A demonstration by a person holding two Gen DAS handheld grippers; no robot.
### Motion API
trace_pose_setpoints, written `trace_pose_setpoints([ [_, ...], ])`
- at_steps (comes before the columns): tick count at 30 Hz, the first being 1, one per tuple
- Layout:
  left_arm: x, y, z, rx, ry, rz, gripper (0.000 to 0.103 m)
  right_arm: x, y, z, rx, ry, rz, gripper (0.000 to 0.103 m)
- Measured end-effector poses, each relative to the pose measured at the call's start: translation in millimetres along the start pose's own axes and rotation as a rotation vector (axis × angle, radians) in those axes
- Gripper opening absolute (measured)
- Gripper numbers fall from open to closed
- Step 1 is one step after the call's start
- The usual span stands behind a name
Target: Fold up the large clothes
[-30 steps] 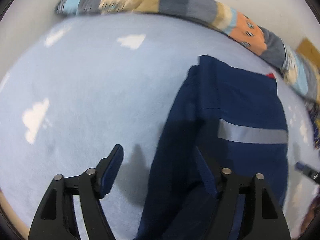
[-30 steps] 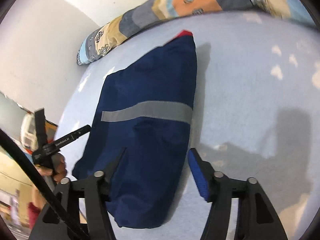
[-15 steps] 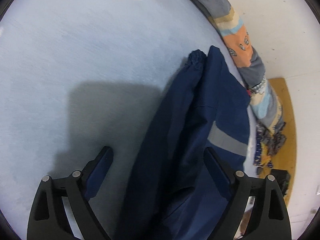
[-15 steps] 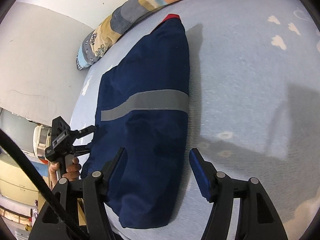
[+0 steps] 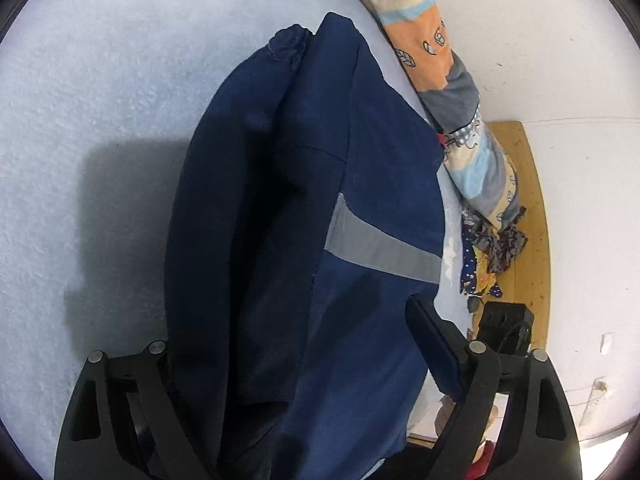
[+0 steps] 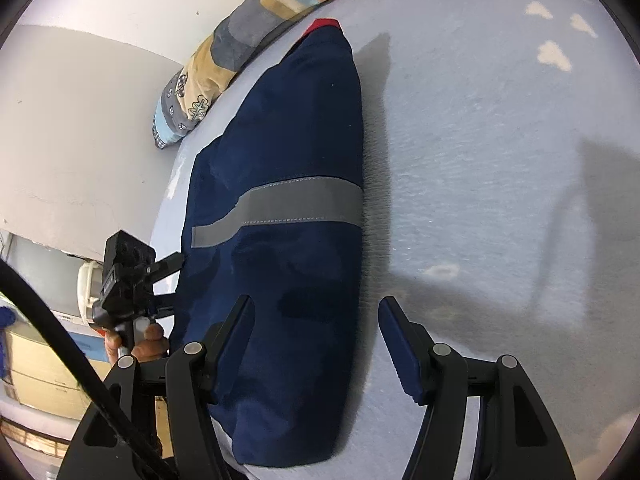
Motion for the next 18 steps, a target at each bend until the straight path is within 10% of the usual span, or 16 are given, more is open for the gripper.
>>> trace_pose_setpoints([
  [5, -12.9, 1.1, -0.1, -0.002, 0.025, -0.032, 0.055, 8.3, -23.2, -2.8, 0.002, -0.053, -0.122, 0.081],
  [9, -15.9, 1.8, 0.7, 0.009, 0.005, -0.059, 0.052, 2.1, -42.9, -3.0, 0.029, -0.039, -0.162, 0.088],
  [18, 29.2, 3.1, 14.8, 0.136, -0.226, -0.370, 0.036, -56.3, -55.0, 7.9, 0.013, 0.271, 0.221, 0.056],
])
Point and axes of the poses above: each gripper's, at about its wrist camera, not at the fingertips, and y roughly against the way its jaws point, x to its right, z to its underside, the point moved 3 cm from there along -y, roughly the way its jaws point, and after that the axes turned 8 degrees about -z, right-handed, at the moved point
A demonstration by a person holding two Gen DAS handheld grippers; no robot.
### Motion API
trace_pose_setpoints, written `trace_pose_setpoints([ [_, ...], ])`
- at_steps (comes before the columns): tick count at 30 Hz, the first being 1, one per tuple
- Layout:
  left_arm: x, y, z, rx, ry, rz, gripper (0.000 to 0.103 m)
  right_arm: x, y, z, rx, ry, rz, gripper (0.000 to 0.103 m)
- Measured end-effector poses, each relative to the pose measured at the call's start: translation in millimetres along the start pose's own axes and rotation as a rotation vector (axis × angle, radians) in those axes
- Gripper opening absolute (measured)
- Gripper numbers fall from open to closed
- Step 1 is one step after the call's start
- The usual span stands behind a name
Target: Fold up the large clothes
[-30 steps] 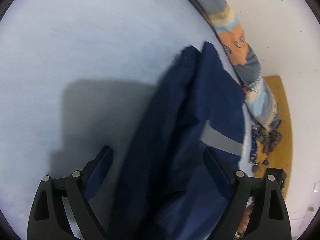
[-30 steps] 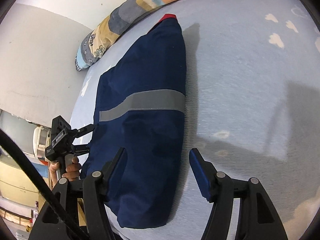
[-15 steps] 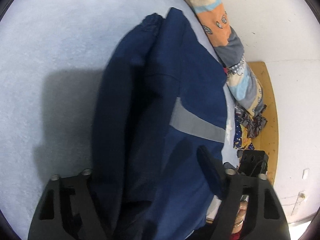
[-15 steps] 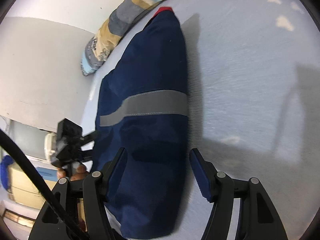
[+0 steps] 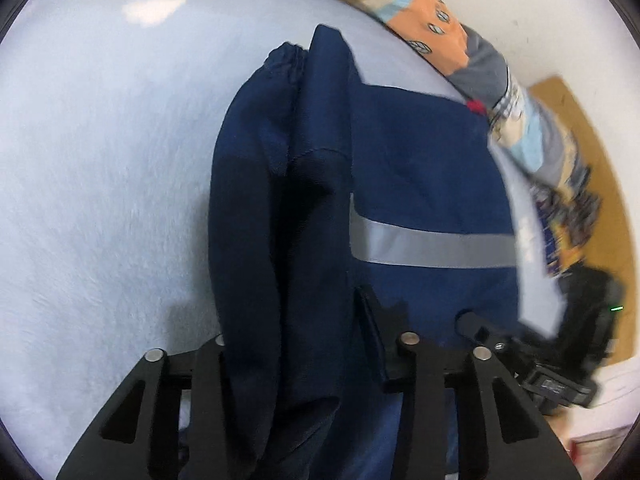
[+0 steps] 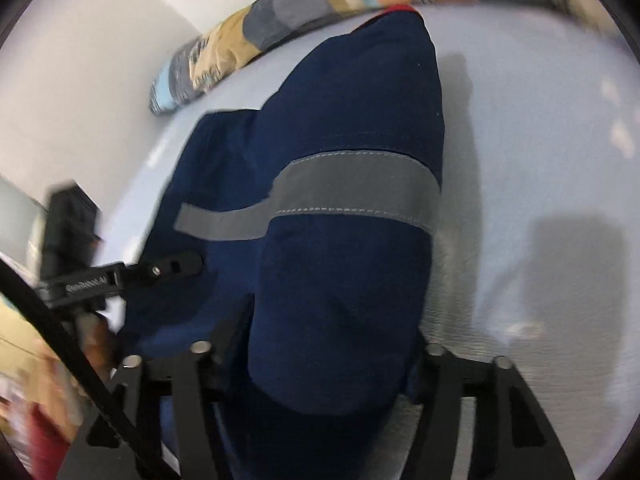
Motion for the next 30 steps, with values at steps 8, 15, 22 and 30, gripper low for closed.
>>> trace_pose_setpoints([
  [8, 23.3, 26.5, 7.3, 0.082, -0.039, -0.036, 0.025, -42.5, 32.9, 3.0, 0.041, 0.214, 0.178, 0.048],
  [15, 62.2, 37.8, 16.9, 0.106, -0.087, -0.003, 0.024, -27.5, 73.7, 4.3, 0.076, 0.188, 0.169, 0.047],
  [22, 121.5, 46.5, 43.0, 0.112, -0.191, 0.044, 0.024, 4.1, 130.2, 34.0, 0.100, 0.189, 0.189, 0.047],
  [30, 184.1, 40.6, 84.2, 0.127, -0.274, 0.056, 0.024, 47.8, 172.7, 72.1, 0.092, 0.126, 0.230, 0.047],
])
Point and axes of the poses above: each gripper's, at about its wrist camera, not at the fingertips, and y roughly against the way its jaws point, x to its right, z to its underside, the point moved 3 cm from there along -y, roughly the way its jaws point, and after that the axes turned 8 degrees about -z, right-handed, at the moved point
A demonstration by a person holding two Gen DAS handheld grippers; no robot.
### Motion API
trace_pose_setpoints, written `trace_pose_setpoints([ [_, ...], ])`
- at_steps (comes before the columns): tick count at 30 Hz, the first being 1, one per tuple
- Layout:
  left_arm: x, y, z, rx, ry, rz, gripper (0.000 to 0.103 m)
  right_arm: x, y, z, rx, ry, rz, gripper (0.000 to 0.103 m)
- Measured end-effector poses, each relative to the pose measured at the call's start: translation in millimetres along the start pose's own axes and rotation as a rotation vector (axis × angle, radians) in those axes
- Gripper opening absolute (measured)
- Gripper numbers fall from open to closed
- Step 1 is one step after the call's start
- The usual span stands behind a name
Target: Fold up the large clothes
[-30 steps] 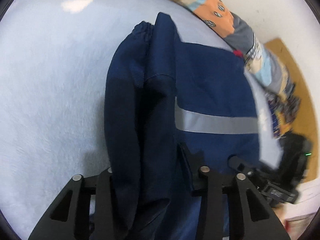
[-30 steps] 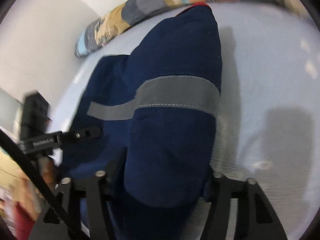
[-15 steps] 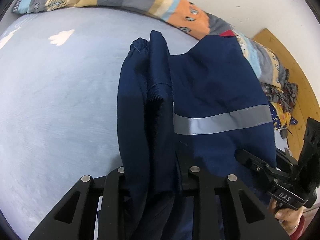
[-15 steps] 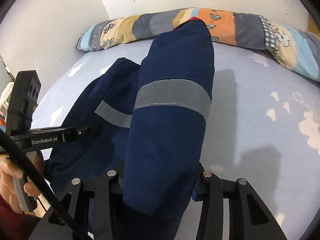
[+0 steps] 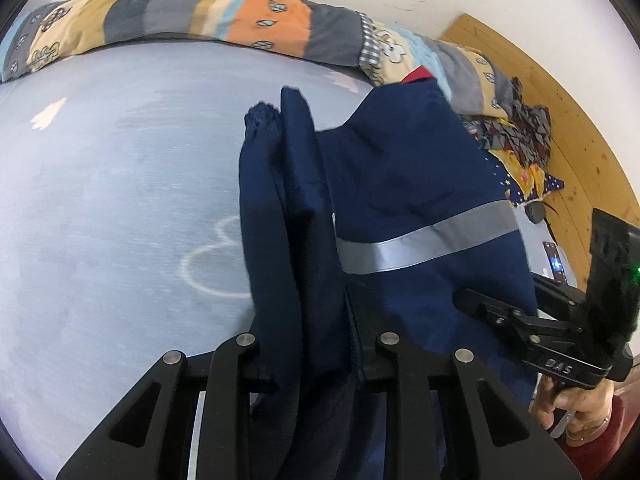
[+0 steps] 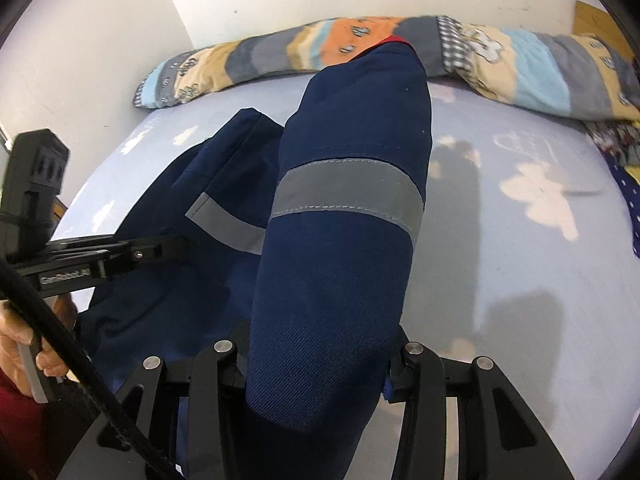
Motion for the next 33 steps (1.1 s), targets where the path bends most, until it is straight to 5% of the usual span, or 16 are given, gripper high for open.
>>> trace_pose_setpoints([
  [8, 5.0, -31.4, 8.7, -0.043, -0.028, -0.073, 0.023, 27.6, -19.6, 13.3, -0.063, -0.042, 0.025, 0.048],
  [20, -4.8, -30.4, 17.2, -0.053, -0.054, -0.110, 0.033, 53.4, -25.9, 22.2, -0.138, -0.202, 0.023, 0.067],
  [27, -9.0, -22.0, 16.5, -0.031, -0.059, -0.150, 0.043, 53.9, -9.4, 19.3, -0.112, -0.203, 0.064, 0.067],
  [33, -16.9, -1.3, 6.8, 0.062, -0.070, -0.269, 0.051, 52.9, 27.0, 6.1, -0.001, -0.132, 0.167, 0.068],
])
Point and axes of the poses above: each gripper's, at about its wrist camera, not at the fingertips, and y roughly against the way its jaws point, x to its right, z to its underside, the point moved 3 cm from there along -y, roughly the way its jaws point, and after that the axes turned 8 degrees about -z, right-handed, at the moved point
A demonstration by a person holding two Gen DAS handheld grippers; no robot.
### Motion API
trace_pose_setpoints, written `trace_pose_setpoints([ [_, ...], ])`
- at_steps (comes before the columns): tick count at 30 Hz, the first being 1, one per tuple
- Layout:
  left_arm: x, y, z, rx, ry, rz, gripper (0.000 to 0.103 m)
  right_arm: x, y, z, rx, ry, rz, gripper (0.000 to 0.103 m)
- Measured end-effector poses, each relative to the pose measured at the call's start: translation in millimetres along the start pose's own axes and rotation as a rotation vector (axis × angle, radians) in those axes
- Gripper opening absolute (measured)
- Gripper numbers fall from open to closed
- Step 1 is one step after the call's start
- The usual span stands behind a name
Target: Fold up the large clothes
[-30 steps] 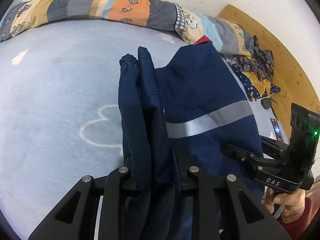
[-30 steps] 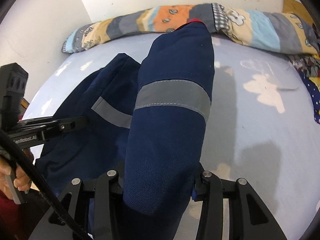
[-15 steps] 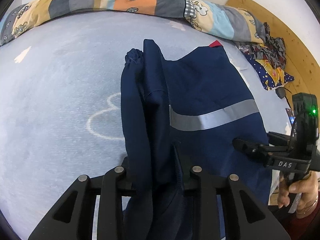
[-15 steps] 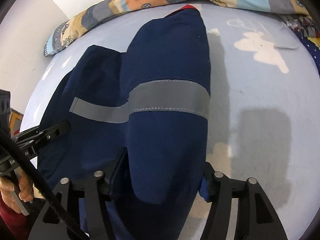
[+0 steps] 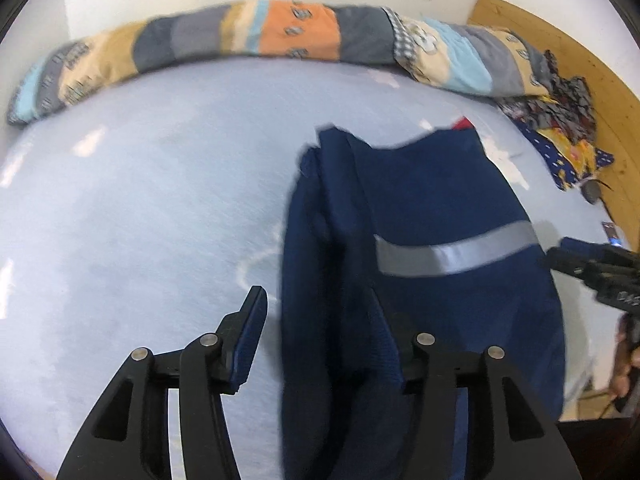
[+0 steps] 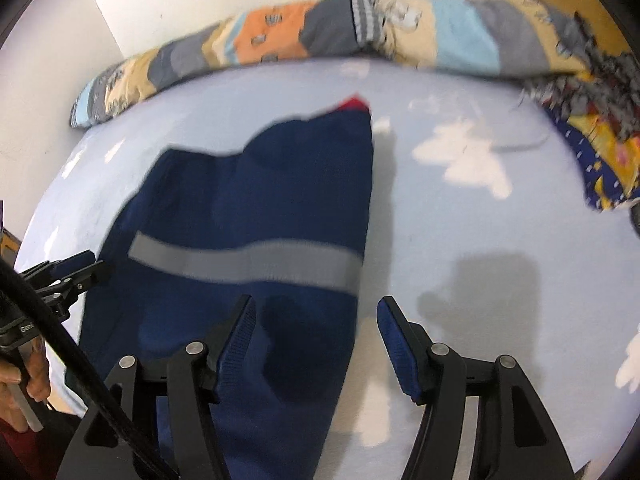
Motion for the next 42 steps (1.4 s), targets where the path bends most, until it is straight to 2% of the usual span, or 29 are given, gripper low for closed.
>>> trace_pose_setpoints([
  [4, -11.5, 10.7, -4.9, 0.026, 0.047, 0.004, 0.052, -6.6, 5.2, -3.7, 0.037, 0.020, -0.037, 0.068],
  [5, -12.5, 14.4, -5.7, 0.039, 0.052, 0.004, 0.052, -10.2, 1.5, -4.8, 0.032, 0.029, -0.043, 0.063],
  [6, -13.4, 17.5, -5.8, 0.053, 0.055, -0.001, 0.052, -13.9, -2.4, -4.4, 0.027, 0.042, -0.046, 0.045],
  [8, -9.9, 24.5, -5.4, 0.074, 0.045, 0.003, 0.052, -17.9, -11.1, -3.8, 0.002, 0.046, -0.036, 0.031],
  [9, -6.0, 27.2, -5.2, 0.080, 0.035, 0.009, 0.052, -20.9, -16.4, -2.8, -0.009, 0.047, -0.053, 0.030],
  [12, 5.1, 36.6, -0.7, 0.114, -0.011, 0.027, 0.052, -26.4, -27.5, -2.7, -0.025, 0.073, -0.019, 0.030],
  [14, 16.2, 33.4, 7.3, 0.107, -0.063, 0.034, 0.052, -26.2, -33.9, -2.7, -0.035, 0.070, -0.015, 0.030],
  [18, 29.4, 1.4, 26.5, 0.015, -0.155, -0.005, 0.052, -24.7, -52.2, 0.9, -0.093, 0.082, 0.004, 0.033],
  [20, 27.7, -20.3, 36.0, -0.041, -0.176, -0.065, 0.062, -24.6, -59.5, 1.5, -0.120, 0.089, -0.005, 0.036],
  [23, 25.8, -24.6, 37.8, -0.037, -0.180, -0.078, 0.066, -23.7, -56.1, -4.4, -0.115, 0.048, -0.036, 0.037],
  [25, 25.4, -16.7, 35.0, -0.010, -0.168, -0.078, 0.066, -22.0, -44.5, -19.4, -0.043, 0.022, -0.074, 0.037],
  [27, 24.3, -8.3, 30.1, 0.033, -0.145, -0.081, 0.066, -16.1, -40.1, -41.3, 0.014, 0.004, -0.046, 0.037],
  [30, 24.7, 0.6, 23.4, 0.080, -0.123, -0.069, 0.066, -8.9, -56.5, -68.3, 0.034, -0.027, -0.070, 0.037],
  [32, 25.4, -4.2, 24.7, 0.068, -0.143, -0.076, 0.066, -1.7, -74.9, -78.9, 0.020, -0.048, -0.021, 0.037],
  [34, 25.4, -20.5, 30.9, 0.018, -0.170, -0.096, 0.066, 9.7, -101.4, -83.2, -0.042, -0.084, -0.033, 0.039],
  [36, 23.9, -29.1, 32.5, -0.002, -0.166, -0.088, 0.068, 18.2, -115.2, -82.4, -0.066, -0.118, -0.058, 0.039],
  [38, 23.8, -25.8, 30.2, 0.003, -0.158, -0.085, 0.068, 16.1, -105.7, -85.9, -0.054, -0.125, -0.068, 0.039],
  [42, 28.0, -0.9, 27.5, 0.073, -0.177, -0.096, 0.068, -8.4, -53.1, -76.8, -0.005, -0.055, -0.090, 0.040],
])
Point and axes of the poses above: each gripper's, at about its wrist camera, not at the fingertips, and y roughly against the way its jaws point, x to its right, z to its underside, the point moved 3 cm from there along -y, roughly the way its jaws point, and after that the axes turned 8 degrees about -z, right-handed, at the moved point
